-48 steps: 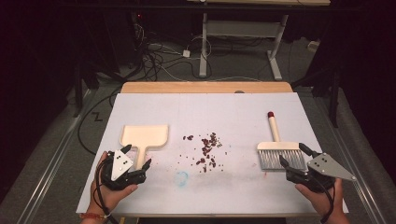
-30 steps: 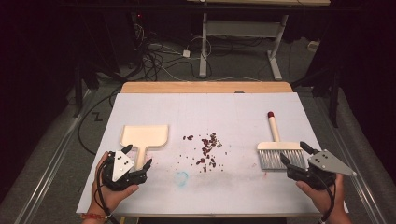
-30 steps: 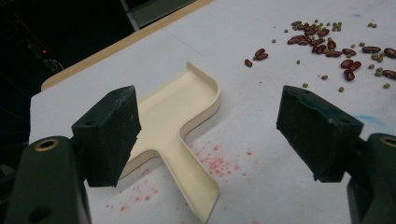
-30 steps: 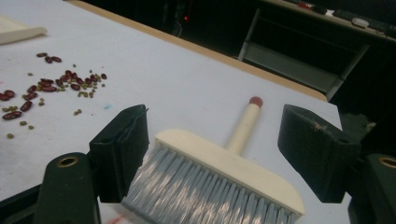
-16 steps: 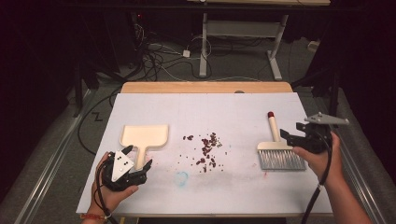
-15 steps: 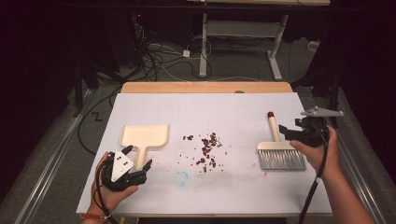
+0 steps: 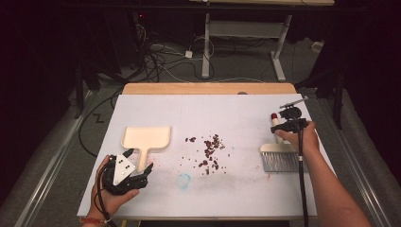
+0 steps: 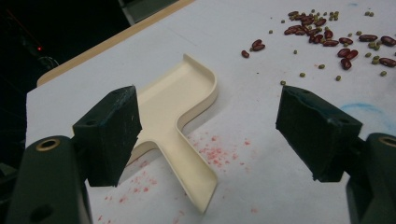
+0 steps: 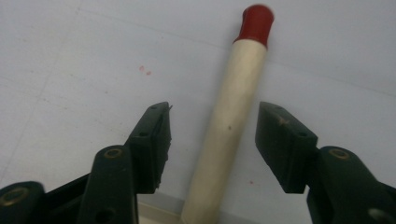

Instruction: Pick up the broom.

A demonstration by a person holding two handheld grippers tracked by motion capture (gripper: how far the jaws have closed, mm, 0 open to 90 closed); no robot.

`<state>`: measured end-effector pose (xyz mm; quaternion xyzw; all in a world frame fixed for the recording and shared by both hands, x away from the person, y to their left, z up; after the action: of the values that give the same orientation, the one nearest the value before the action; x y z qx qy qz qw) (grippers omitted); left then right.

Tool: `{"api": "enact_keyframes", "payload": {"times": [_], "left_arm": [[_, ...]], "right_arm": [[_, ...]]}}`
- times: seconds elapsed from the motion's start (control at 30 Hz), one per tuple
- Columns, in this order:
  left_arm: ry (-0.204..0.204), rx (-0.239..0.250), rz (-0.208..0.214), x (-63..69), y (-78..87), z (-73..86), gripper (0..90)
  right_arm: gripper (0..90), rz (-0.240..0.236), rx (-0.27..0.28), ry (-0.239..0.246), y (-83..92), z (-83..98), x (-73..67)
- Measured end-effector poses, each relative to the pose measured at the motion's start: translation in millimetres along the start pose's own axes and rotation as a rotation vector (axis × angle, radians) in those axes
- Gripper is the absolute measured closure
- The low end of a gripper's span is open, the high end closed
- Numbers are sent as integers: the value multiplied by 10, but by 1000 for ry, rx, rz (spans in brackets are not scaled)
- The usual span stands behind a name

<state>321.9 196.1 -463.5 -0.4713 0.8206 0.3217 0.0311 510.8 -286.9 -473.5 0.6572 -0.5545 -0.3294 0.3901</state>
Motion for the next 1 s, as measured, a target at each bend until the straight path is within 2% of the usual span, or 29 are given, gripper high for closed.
{"api": "enact_keyframes", "payload": {"times": [0.07,0.13,0.17,0.27,0.37,0.43,0.6,0.77,0.8,0.87,0.9,1.0], "left_arm": [[-1,0,1,0,1,0,211],[-1,-2,2,4,-2,2,211],[-4,-3,3,6,-1,3,211],[-5,-3,7,13,-6,3,211],[-7,-6,12,19,-17,5,211],[-8,-8,13,23,-21,8,211],[-2,-8,14,18,-25,11,211],[-5,-12,16,26,-25,13,212],[-6,-13,16,27,-26,13,213],[-6,-12,15,26,-23,11,213],[-4,-8,16,26,-20,8,213],[-3,-9,18,18,-17,11,213]], "right_arm": [[512,20,-47,2,-96,20,-4],[522,23,-56,2,-128,25,2],[565,30,-71,-17,-181,33,43],[576,14,-88,-25,-223,48,61],[595,2,-86,-15,-228,38,63],[641,-18,-79,-7,-229,41,57],[651,-9,-63,1,-230,52,45],[696,-24,-35,26,-226,72,32],[700,-11,-20,43,-220,85,18],[700,-10,-13,47,-218,91,18],[701,-29,-9,48,-206,105,14],[701,-43,5,63,-174,123,-12]]}}
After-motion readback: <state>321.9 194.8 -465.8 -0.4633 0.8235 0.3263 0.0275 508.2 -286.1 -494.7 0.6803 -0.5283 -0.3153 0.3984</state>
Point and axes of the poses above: each handheld gripper's, and its own axes: y roughly backward along the jaws, z roughly out of its underside, x roughly to its right, the point moved 6 cm from there along -y, roughly forward along the jaws, and after that the axes turned 8 degrees about -y, right-handed, at the moved point
